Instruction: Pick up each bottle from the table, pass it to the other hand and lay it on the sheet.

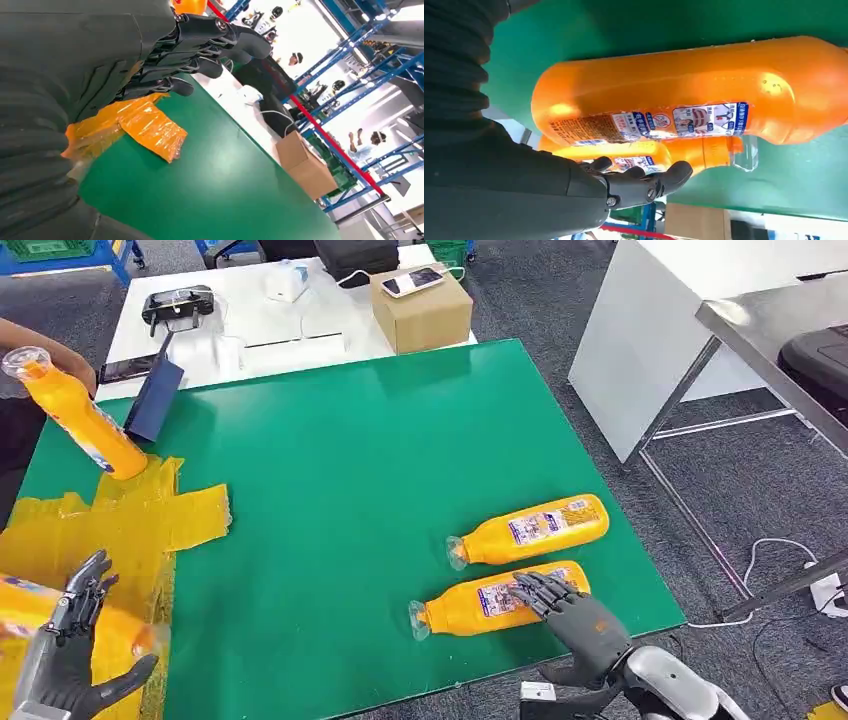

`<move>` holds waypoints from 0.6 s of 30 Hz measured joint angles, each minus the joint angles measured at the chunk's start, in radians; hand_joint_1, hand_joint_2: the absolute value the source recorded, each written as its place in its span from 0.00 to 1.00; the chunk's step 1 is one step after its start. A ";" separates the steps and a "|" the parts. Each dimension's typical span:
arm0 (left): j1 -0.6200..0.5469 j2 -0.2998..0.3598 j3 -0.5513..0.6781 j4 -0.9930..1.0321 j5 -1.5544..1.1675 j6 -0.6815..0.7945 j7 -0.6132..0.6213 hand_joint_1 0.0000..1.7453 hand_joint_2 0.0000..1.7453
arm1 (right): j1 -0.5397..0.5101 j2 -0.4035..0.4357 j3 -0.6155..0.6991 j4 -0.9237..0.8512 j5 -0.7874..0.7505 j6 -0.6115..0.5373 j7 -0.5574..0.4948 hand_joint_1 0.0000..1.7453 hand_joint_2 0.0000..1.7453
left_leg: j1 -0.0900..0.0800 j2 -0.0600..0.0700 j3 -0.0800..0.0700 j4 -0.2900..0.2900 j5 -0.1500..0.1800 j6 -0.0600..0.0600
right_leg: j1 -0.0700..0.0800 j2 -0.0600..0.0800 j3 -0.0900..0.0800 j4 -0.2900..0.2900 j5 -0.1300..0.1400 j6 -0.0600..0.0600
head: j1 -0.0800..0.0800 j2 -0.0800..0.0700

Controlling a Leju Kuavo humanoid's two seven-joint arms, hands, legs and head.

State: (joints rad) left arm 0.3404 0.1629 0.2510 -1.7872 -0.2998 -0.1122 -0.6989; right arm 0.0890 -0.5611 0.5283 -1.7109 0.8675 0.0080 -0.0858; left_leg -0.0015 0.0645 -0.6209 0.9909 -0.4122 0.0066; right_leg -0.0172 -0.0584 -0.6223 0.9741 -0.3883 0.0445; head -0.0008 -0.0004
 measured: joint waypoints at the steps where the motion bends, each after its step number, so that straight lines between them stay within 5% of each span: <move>1: 0.000 0.000 0.000 0.000 0.000 0.000 0.000 0.00 1.00 | 0.001 -0.001 -0.001 -0.002 0.000 0.000 0.000 0.00 1.00 | 0.000 0.000 0.000 0.000 0.000 0.000 | 0.000 0.000 0.000 0.000 0.000 0.000 | 0.000 0.000; 18: -0.042 0.003 -0.019 0.007 0.015 -0.002 0.000 0.00 1.00 | -0.056 0.010 -0.077 0.061 -0.019 0.045 0.006 0.00 1.00 | 0.000 0.000 0.000 0.000 0.000 0.000 | 0.000 0.000 0.000 0.000 0.000 0.000 | 0.000 0.000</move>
State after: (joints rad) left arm 0.2984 0.1656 0.2323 -1.7803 -0.2853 -0.1137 -0.6989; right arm 0.0332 -0.5508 0.4516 -1.6502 0.8484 0.0527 -0.0797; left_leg -0.0018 0.0644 -0.6209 0.9910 -0.4120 0.0067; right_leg -0.0174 -0.0584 -0.6222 0.9741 -0.3881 0.0446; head -0.0008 -0.0004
